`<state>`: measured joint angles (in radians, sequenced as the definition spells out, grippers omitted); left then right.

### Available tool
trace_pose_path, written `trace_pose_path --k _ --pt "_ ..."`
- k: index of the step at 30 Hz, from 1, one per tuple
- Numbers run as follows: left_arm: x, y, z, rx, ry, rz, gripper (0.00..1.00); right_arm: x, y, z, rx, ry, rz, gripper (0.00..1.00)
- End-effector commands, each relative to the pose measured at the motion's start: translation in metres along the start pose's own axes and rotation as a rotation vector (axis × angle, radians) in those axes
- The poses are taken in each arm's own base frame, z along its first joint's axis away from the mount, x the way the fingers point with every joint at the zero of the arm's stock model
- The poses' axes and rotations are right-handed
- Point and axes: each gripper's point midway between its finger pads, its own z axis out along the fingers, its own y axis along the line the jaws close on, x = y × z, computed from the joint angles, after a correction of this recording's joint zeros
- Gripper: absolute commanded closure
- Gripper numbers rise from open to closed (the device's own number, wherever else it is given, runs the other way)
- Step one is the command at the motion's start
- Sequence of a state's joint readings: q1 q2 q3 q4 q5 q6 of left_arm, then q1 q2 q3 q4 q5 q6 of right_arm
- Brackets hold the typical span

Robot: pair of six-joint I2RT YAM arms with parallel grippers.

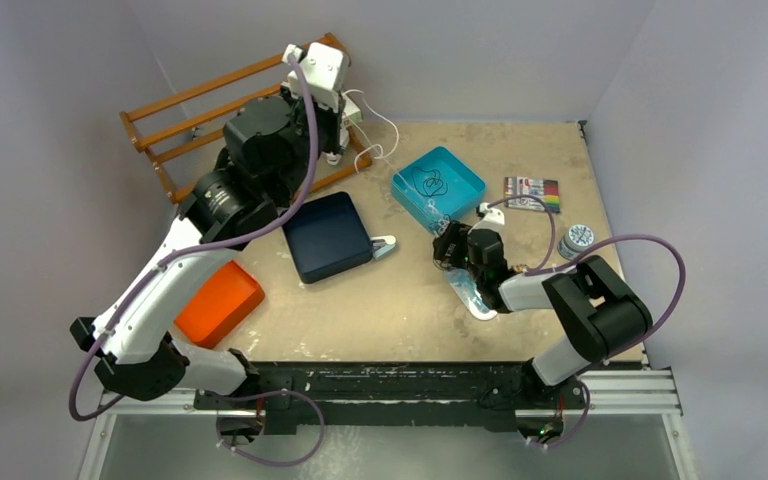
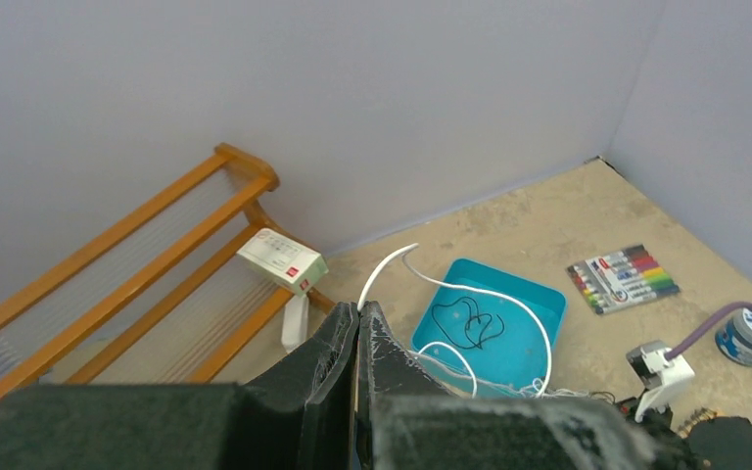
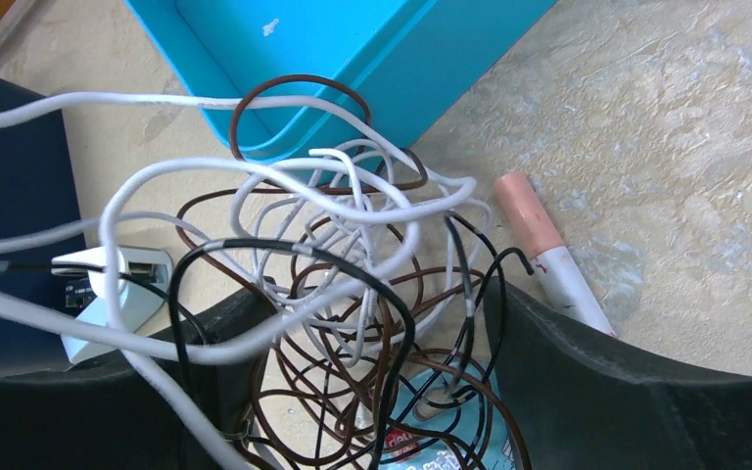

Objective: Untangle the cables

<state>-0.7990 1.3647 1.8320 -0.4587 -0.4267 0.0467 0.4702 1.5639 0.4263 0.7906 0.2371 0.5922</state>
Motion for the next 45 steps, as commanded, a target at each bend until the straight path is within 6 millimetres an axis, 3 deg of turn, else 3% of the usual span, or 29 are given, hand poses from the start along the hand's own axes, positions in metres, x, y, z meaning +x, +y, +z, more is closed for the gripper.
trace_pose_path --k 1,11,15,24,30,35,37,45 --pt "-0.045 0.036 -0.027 -0.115 -0.106 -0.004 1.0 -0.013 0.0 0.002 0.022 -0.042 0.027 0.26" --pt "-0.055 0.054 -0.039 -0.184 -0.116 0.024 1.0 -0.013 -0.007 -0.001 0.05 -0.048 0.032 0.35" --pt "-0.06 0.05 -0.041 -0.155 -0.13 0.021 1.0 -0.016 -0.003 -0.005 0.024 -0.054 0.021 0.34" --pt "-0.049 0.01 -0.031 0.044 -0.126 0.016 1.0 -0.052 0.039 -0.053 -0.228 -0.139 -0.163 0.1" --pt "-0.043 -0.002 -0.024 0.091 -0.117 0.01 1.0 -0.065 0.077 -0.096 -0.467 -0.158 -0.342 0.06" --pt "-0.043 -0.003 -0.024 0.1 -0.117 0.009 1.0 -0.091 0.111 -0.119 -0.623 -0.253 -0.462 0.04" --pt "-0.043 -0.004 -0.025 0.103 -0.118 0.01 1.0 -0.094 0.123 -0.118 -0.678 -0.252 -0.508 0.04" --pt "-0.041 -0.004 -0.027 0.11 -0.118 0.011 1.0 -0.088 0.151 -0.079 -0.78 -0.215 -0.661 0.04"
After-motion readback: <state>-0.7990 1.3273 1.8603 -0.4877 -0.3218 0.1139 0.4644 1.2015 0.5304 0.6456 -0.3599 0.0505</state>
